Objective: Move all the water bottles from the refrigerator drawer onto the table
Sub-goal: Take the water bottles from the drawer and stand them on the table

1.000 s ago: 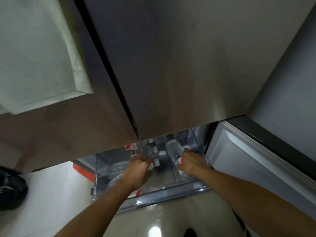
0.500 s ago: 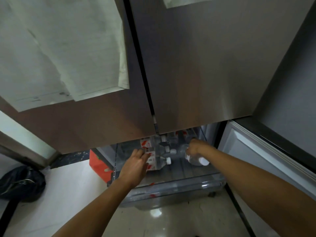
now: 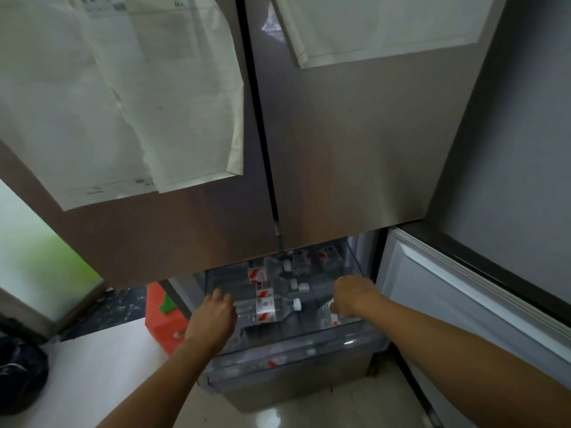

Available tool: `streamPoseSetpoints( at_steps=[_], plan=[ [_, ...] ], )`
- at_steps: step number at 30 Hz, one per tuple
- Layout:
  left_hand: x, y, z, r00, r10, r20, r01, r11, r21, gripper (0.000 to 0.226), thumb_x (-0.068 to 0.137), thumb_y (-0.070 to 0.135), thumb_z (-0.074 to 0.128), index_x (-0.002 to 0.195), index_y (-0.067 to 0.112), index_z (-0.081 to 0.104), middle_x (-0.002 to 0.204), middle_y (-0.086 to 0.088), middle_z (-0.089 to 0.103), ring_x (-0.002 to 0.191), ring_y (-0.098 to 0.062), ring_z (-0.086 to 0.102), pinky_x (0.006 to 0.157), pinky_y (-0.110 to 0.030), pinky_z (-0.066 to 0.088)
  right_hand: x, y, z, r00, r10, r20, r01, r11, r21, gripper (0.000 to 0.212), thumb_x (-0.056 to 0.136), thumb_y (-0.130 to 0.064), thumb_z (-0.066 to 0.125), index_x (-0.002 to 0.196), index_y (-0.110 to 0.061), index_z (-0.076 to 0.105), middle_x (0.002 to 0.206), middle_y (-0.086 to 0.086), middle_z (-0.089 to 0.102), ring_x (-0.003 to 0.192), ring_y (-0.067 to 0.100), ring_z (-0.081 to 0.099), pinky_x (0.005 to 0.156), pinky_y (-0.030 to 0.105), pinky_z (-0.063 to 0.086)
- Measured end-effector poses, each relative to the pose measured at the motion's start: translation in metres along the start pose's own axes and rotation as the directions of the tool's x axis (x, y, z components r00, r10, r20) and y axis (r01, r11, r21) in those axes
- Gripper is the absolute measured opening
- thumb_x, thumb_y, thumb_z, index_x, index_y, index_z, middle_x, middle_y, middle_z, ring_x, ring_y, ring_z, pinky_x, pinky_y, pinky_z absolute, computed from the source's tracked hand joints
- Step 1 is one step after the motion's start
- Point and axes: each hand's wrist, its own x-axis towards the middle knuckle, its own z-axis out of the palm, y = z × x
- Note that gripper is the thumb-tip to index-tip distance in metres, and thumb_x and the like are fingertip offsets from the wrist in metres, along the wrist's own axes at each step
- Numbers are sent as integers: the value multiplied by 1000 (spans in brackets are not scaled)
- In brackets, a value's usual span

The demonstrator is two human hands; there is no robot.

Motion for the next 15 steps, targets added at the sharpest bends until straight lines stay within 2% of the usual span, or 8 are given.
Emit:
streamPoseSetpoints(
  at_steps=[3,5,10,13,15],
  plan=[
    [-5,-4,4,996,-88,-15,87,995,-40,26,97,34,42,113,15,49,109,-9,53,78,-21,62,71,-34,56,-11,-2,11,984,3,-180,6,999,51,43,87,-47,57,107,-10,63,110,9,65,98,25,62,72,30,45],
    [-6,-2,5,996,-93,-17,92,995,-32,27,96,38,42,111,16,48,105,-7,55,76,-21,62,69,-35,56,-21,-6,16,957,4,-289,24,995,95,44,91,-44,55,112,-6,57,111,13,63,100,28,61,71,31,42],
    [-7,9,-17,995,-68,-68,65,997,-48,18,94,29,47,101,13,49,103,-10,55,72,-27,60,67,-40,53,-31,-11,-1,892,-74,-445,113,992,61,29,97,-30,47,110,-4,52,109,16,61,90,36,62,64,37,41],
    [-11,8,-48,982,-115,-152,108,992,-58,18,93,32,48,97,15,49,102,-8,55,73,-29,61,66,-41,53,-39,-20,-25,825,-167,-541,196,981,-4,29,98,-32,45,108,-7,56,112,13,54,88,37,61,65,39,43],
    [-18,11,-73,964,-144,-222,129,988,-80,17,93,35,49,96,18,50,100,-4,54,71,-22,59,65,-35,53,-47,-31,-42,754,-236,-613,247,967,-69,27,97,-33,46,104,-10,58,109,10,55,84,37,62,63,39,42]
  ],
)
